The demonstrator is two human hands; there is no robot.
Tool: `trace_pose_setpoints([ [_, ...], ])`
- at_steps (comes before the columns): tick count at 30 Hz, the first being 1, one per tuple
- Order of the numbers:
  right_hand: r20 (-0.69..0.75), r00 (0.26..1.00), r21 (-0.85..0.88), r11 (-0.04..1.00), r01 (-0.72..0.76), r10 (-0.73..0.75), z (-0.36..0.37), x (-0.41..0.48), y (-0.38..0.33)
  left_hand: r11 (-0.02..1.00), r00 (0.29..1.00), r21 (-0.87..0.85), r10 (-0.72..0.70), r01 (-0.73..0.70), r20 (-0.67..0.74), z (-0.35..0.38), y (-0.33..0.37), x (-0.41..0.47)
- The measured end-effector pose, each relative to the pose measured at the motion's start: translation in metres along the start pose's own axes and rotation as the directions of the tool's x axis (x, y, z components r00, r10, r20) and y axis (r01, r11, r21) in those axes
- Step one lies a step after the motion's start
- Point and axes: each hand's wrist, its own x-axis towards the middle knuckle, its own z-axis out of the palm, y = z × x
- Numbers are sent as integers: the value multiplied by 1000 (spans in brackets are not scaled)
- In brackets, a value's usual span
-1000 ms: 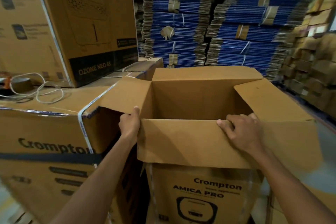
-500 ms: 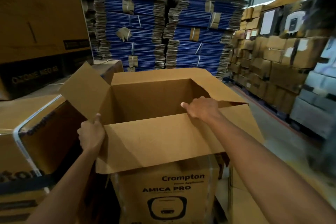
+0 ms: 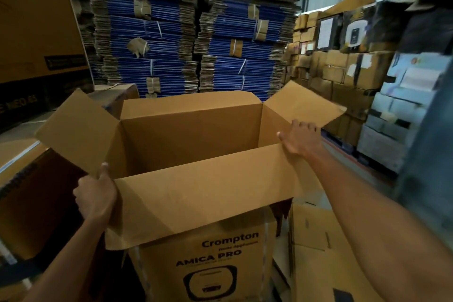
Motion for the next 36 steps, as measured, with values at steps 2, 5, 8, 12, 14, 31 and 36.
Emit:
trace_pose_setpoints([
  [2,53,998,123,992,-30,24,4,-2,6,1000,1000,1,13,-13,5,-1,2,-4],
  [5,55,998,195,981,-21,11,5,-9,10,999,999,-1,37,-37,15,-4,5,-11],
  [8,-108,991,190,978,92,-73,4,-34,-3,999,999,-2,42,-42,20,-8,8,-16],
  [12,-258,946,421,859,291,-195,6,-96,-43,1000,999,29,10,-11,49,-10,16,-20],
  [14,-216,954,534,793,293,-208,7,-122,-61,999,997,34,-15,12,70,-9,23,-22],
  [31,452,891,892,-6,-452,-32,51,-219,-36,989,901,69,89,-131,425,36,64,-77],
  [36,360,924,794,-478,-376,-130,47,-198,-36,984,892,50,133,-171,432,40,66,-91],
])
